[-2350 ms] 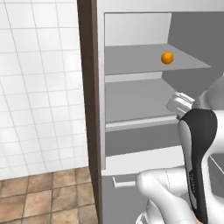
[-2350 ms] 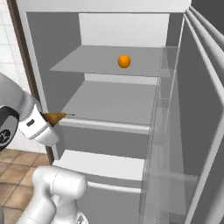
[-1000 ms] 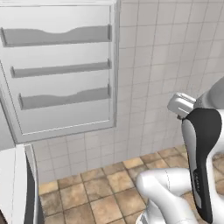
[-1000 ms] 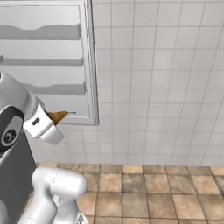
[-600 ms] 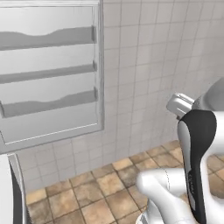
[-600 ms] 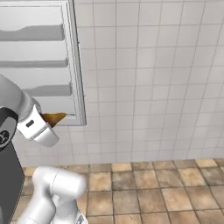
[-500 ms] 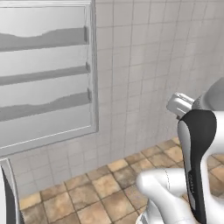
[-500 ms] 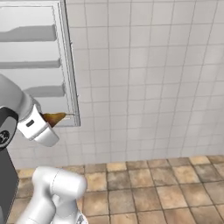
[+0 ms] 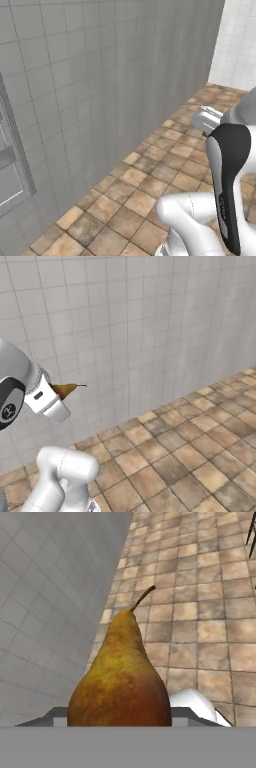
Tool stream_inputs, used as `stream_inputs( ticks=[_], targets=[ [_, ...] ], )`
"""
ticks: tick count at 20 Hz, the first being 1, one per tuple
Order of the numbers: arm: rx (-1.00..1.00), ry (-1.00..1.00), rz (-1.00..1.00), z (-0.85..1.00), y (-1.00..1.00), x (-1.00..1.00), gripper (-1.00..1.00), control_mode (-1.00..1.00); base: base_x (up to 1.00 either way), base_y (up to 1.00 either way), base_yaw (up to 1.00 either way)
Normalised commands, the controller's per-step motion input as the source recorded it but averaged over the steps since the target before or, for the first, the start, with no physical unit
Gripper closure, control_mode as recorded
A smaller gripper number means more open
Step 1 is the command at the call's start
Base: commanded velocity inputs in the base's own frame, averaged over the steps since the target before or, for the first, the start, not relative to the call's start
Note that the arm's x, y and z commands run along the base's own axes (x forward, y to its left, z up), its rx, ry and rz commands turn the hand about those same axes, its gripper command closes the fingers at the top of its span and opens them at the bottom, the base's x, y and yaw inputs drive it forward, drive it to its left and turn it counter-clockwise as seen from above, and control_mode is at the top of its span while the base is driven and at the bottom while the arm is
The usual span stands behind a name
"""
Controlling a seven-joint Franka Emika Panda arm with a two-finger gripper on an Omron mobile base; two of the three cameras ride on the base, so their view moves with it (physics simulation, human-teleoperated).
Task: Place the cold items (orange and pear) from the fridge in one tupperware on the dining counter. Place the warm items (hot dog and kebab skewer) in the stove area in another tupperware.
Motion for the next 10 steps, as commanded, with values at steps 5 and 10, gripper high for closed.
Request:
stream_inputs(
  ticks=[5,10],
  targets=[
    [0.00,0.00,0.00,0.00,0.00,0.00,1.00,1.00,0.00,0.00,-1.00],
    [0.00,0.00,0.00,0.00,0.00,0.00,1.00,1.00,0.00,0.00,-1.00]
  ],
)
